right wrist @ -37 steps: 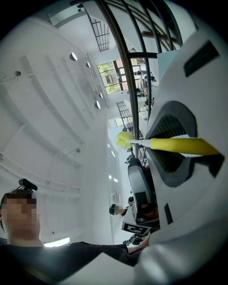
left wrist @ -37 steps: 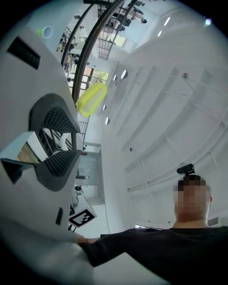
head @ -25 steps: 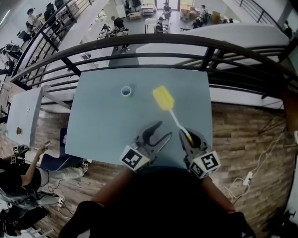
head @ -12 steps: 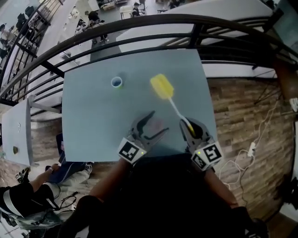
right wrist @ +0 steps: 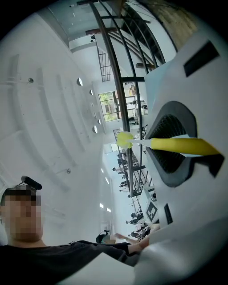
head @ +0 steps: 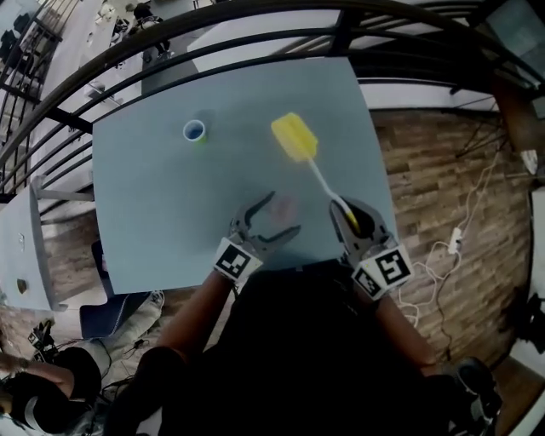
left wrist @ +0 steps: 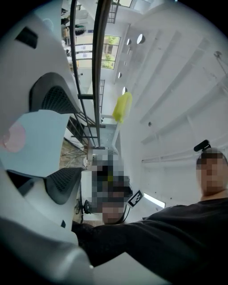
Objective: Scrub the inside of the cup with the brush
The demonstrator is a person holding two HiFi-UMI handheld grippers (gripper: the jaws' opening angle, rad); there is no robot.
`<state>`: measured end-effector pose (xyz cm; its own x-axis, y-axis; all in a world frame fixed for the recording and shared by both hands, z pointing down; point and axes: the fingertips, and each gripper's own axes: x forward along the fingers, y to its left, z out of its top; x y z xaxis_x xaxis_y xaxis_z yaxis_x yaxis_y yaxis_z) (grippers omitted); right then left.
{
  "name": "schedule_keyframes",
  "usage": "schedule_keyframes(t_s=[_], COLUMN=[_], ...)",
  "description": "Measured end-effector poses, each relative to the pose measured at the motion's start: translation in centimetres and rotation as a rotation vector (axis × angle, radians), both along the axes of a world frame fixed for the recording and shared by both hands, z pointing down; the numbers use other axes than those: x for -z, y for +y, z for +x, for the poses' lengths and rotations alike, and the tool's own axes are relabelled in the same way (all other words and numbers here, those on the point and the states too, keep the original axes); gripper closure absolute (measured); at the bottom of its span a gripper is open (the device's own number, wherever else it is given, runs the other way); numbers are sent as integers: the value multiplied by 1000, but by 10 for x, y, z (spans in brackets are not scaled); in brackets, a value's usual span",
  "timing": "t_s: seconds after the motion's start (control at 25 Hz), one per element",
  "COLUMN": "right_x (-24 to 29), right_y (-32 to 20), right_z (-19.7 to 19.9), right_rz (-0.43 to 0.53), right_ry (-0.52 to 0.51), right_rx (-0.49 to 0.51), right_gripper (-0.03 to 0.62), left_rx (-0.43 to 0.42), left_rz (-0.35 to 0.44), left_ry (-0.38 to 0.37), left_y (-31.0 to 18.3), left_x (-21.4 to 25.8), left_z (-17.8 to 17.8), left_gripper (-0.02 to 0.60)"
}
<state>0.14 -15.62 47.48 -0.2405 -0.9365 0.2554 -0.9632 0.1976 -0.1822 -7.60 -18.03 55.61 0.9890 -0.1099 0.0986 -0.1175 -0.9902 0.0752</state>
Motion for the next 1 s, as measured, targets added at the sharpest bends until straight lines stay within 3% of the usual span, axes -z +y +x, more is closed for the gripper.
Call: schedule_keyframes(t_s=[0.28,0.48,0.72,1.0], right_x=[-16,-24,-26,-25], right_y=[6,5,6,5], right_z=[5,-2,-6,-3], right_rz=[-74,-97,-110,-131], right_ry=[1,23,46,65], right_rx=[-6,-1,15,21], right_gripper=[554,554,553,554], left_rx=[-38,-50,-87,-98], left_rz=[-19,10,72,53], left_ry=[-14,-33,-120,-196], left_y=[-2,-4,0,2], left_x=[-46,-76,-122,-171], left_z=[7,2,3,9], left_gripper=[212,210,206,201])
